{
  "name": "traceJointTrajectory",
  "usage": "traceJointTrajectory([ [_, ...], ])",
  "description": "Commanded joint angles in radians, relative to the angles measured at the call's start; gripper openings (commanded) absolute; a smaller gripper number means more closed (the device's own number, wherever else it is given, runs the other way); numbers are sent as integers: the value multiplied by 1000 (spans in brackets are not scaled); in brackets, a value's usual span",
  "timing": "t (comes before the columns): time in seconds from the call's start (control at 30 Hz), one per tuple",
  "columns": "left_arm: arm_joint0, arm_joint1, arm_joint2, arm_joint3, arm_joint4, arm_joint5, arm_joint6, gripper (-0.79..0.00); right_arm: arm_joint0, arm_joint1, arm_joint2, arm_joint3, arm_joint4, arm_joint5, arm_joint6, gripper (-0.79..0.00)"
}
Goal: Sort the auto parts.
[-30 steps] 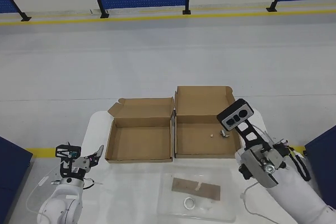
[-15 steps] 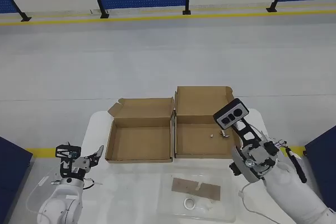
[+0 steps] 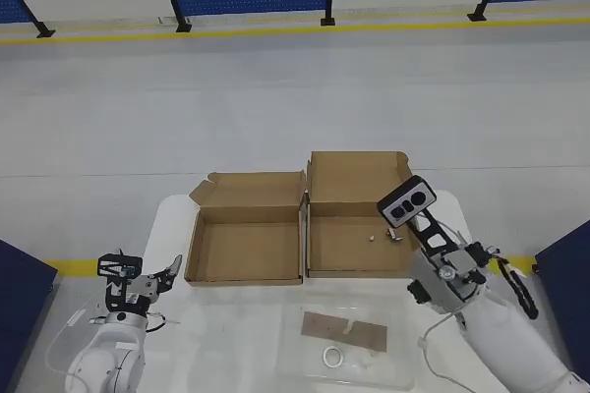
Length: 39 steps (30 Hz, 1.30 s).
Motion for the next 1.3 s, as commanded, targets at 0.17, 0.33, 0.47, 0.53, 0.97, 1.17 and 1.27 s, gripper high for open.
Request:
traceJointTrajectory([
  [0.17,0,0,0,0,0,0,0,0,-20,-20,8,4,81,22,10,-785],
  [0.33,0,0,0,0,0,0,0,0,-27,-29,29,3,51,27,1,-785],
  [0.47,0,0,0,0,0,0,0,0,-36,-35,46,2,27,36,-6,-785],
  [0.53,0,0,0,0,0,0,0,0,-40,-37,55,2,10,41,-9,-785],
  [0.97,0,0,0,0,0,0,0,0,-70,-53,99,-8,-59,73,-25,-785],
  [1.17,0,0,0,0,0,0,0,0,-83,-62,114,-8,-42,86,-21,-785],
  [1.27,0,0,0,0,0,0,0,0,-82,-63,117,-8,-39,88,-19,-785],
])
